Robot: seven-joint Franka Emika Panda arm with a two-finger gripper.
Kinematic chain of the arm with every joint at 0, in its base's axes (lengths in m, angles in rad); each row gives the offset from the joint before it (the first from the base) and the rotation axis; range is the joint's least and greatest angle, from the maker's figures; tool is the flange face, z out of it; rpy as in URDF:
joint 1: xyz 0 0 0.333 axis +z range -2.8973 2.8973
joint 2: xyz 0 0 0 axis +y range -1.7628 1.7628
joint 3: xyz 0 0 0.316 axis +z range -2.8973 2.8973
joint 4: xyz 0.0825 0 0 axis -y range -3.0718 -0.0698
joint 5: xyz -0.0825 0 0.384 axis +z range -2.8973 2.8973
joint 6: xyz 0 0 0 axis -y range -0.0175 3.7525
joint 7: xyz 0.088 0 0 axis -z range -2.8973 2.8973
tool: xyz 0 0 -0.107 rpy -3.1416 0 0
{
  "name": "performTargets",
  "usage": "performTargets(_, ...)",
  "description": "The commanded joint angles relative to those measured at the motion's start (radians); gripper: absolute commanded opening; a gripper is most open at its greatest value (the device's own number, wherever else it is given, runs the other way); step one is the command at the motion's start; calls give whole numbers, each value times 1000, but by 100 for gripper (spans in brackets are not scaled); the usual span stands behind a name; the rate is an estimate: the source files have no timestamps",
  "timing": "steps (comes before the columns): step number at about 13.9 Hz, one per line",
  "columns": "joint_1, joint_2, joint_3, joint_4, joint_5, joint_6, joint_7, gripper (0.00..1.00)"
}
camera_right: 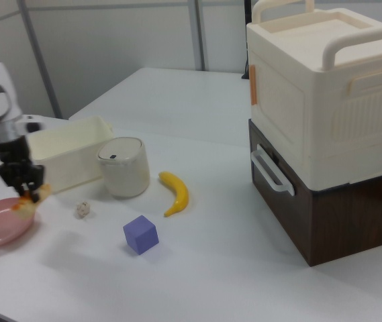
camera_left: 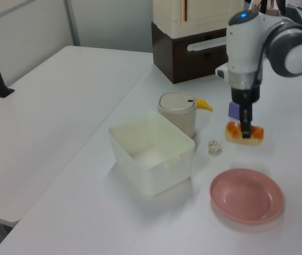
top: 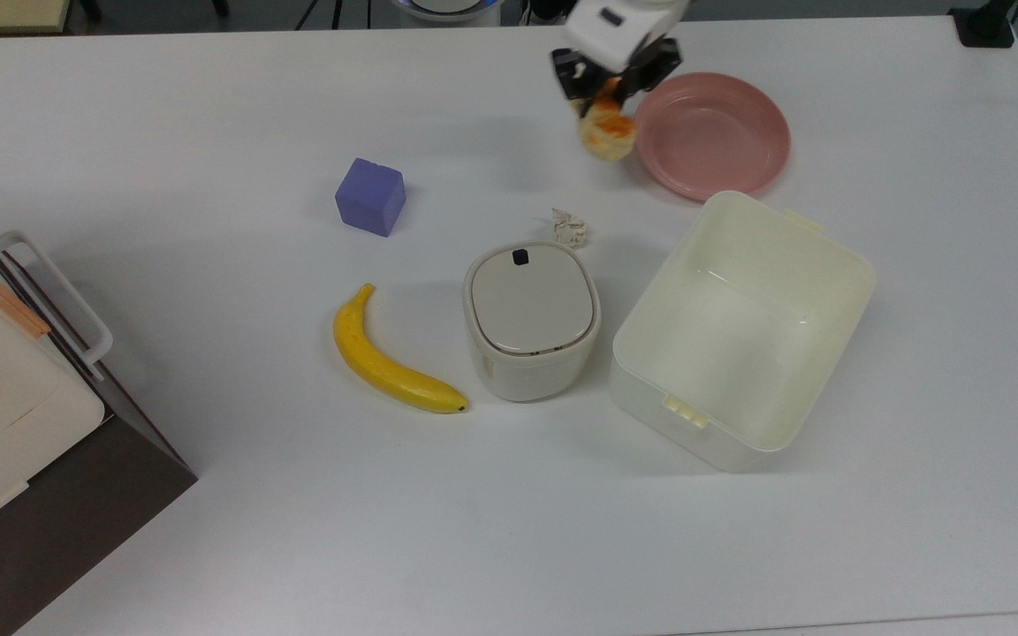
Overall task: Put the bread on a plate
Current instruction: 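Lift the bread roll and carry it toward the pink plate, then lower the bread roll onto the pink plate and release it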
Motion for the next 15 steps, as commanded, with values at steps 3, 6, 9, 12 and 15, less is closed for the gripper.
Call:
performTargets(3,162,55,-13,70,94,-4,174,38)
performTargets(6,208,225,-15,191,96,-1,264,49)
performTargets(9,227,267,-15,211,84,37,320,100)
performTargets(12,218,246,-20,213,62,17,318,100)
performTargets(15,173,163,-30,213,42,-55,281,100)
